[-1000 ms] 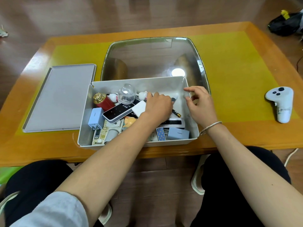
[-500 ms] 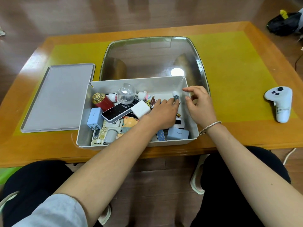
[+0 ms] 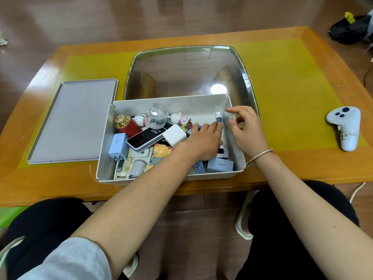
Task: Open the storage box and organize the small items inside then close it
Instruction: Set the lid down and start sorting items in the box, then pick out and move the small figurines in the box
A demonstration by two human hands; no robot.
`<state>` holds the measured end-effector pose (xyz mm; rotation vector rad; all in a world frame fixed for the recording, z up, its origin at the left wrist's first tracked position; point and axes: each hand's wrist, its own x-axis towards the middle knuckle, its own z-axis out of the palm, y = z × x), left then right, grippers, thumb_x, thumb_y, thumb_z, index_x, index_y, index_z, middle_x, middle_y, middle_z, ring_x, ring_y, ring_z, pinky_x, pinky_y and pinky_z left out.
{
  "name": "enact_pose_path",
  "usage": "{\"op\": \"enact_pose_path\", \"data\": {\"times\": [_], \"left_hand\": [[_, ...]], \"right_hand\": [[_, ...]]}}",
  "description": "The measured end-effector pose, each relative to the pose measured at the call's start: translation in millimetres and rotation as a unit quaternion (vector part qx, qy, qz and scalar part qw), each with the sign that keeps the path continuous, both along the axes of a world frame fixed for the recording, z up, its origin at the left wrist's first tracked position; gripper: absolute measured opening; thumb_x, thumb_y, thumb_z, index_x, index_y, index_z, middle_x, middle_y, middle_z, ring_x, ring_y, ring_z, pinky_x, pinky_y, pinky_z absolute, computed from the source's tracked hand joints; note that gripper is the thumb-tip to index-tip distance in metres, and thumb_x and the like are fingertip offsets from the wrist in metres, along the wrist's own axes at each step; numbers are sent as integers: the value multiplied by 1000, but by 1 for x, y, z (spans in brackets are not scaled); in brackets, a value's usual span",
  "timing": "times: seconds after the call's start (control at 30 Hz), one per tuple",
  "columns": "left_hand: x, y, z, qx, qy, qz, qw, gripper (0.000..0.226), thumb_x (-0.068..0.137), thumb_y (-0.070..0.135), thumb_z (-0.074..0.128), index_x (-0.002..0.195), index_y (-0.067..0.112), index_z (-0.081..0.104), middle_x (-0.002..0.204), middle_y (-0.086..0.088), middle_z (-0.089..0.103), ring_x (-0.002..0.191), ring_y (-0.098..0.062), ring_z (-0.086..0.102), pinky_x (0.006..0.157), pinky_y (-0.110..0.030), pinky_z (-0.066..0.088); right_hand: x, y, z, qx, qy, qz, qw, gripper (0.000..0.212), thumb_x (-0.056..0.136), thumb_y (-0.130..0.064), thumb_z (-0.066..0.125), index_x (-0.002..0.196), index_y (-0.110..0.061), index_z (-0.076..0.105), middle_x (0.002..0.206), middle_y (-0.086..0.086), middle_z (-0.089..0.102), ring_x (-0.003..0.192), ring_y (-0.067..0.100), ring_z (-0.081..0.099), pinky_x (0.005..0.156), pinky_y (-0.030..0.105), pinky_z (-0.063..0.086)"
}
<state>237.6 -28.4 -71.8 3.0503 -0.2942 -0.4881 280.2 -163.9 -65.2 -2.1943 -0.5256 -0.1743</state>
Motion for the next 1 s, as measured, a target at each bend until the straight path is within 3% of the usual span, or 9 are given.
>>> {"op": "enact_pose_path", "data": {"times": [0.43, 0.57, 0.67, 0.83, 1.0], "left_hand": [[-4, 4, 0, -9, 2, 4, 1000, 62, 103, 33, 28, 153, 10, -1, 160, -9, 11, 145, -31, 11, 116, -55, 7], [-14, 6, 8, -30, -43, -6, 999, 57, 103, 33, 28, 153, 14, 7, 158, -10, 18, 145, -30, 13, 117, -53, 7], [-27, 13, 18, -68, -109, 0, 992, 51, 102, 32, 35, 150, 16, 24, 155, -7, 26, 142, -28, 20, 117, -46, 13], [-61, 43, 37, -129, -187, 64, 972, 46, 98, 29, 47, 142, 19, 41, 149, -2, 37, 137, -22, 29, 112, -37, 18], [-98, 86, 34, -118, -199, 203, 952, 49, 93, 26, 55, 140, 20, 45, 148, -1, 39, 135, -24, 30, 109, -42, 25]], "right_hand": [[-2, 1, 2, -21, 6, -9, 1000, 27, 92, -10, 53, 118, -17, 60, 113, -2, 53, 76, 1, 48, 71, 1, 39], [-2, 1, 5, -38, -3, -9, 999, 29, 92, -10, 52, 119, -18, 59, 115, 0, 54, 81, 9, 53, 77, 12, 43], [-5, 2, 11, -69, -20, -8, 997, 30, 91, -9, 53, 119, -17, 59, 120, 2, 53, 96, 10, 53, 87, 25, 47], [-8, 7, 23, -243, -97, -11, 965, 37, 85, -4, 55, 121, -15, 58, 130, 8, 49, 120, 28, 44, 94, 40, 35], [-24, 26, 32, -252, -78, 44, 964, 36, 87, -17, 60, 123, -13, 56, 133, 9, 47, 123, 28, 39, 103, 39, 32]]}}
